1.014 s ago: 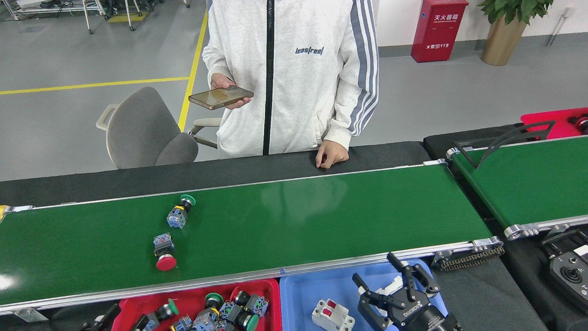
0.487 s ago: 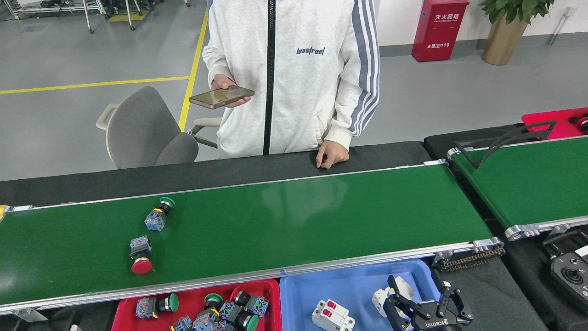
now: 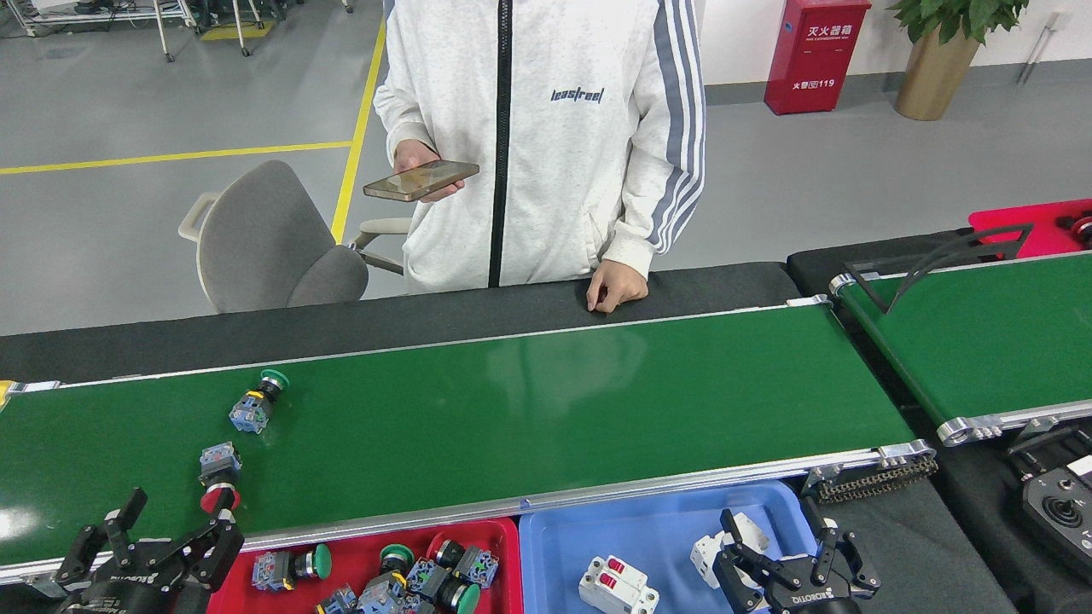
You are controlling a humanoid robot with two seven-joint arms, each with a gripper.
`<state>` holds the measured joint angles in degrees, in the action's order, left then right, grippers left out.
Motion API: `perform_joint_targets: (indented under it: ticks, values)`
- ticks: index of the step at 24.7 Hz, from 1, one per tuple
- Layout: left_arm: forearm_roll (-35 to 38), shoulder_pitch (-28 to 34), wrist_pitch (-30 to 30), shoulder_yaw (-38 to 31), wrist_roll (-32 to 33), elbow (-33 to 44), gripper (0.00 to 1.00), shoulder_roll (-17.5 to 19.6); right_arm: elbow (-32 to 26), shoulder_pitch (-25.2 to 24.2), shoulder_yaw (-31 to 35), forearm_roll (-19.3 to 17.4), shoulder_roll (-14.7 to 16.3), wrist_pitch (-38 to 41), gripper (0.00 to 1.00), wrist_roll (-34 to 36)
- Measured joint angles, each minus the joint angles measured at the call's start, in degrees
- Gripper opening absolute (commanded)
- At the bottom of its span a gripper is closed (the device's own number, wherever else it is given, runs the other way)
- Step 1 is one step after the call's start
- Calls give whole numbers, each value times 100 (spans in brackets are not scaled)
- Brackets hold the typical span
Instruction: Pick switch part from conveyor to tray
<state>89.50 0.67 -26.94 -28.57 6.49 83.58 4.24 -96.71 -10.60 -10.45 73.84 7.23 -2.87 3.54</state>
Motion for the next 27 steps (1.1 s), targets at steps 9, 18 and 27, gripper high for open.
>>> perform_joint_targets:
  ticks: [9,18,27]
  values:
    - [6,-1042,286,2,7,-1734,92,776,29,97,-16,8,24,8,100,-2]
    - [-70,-1302,429,112,-22,-2388,17,948,31,97,-29,8,24,12,100,-5]
    - [-1292,586,-1546,215,-30,-68,66,915,31,89,-26,8,21,-4,100,-8]
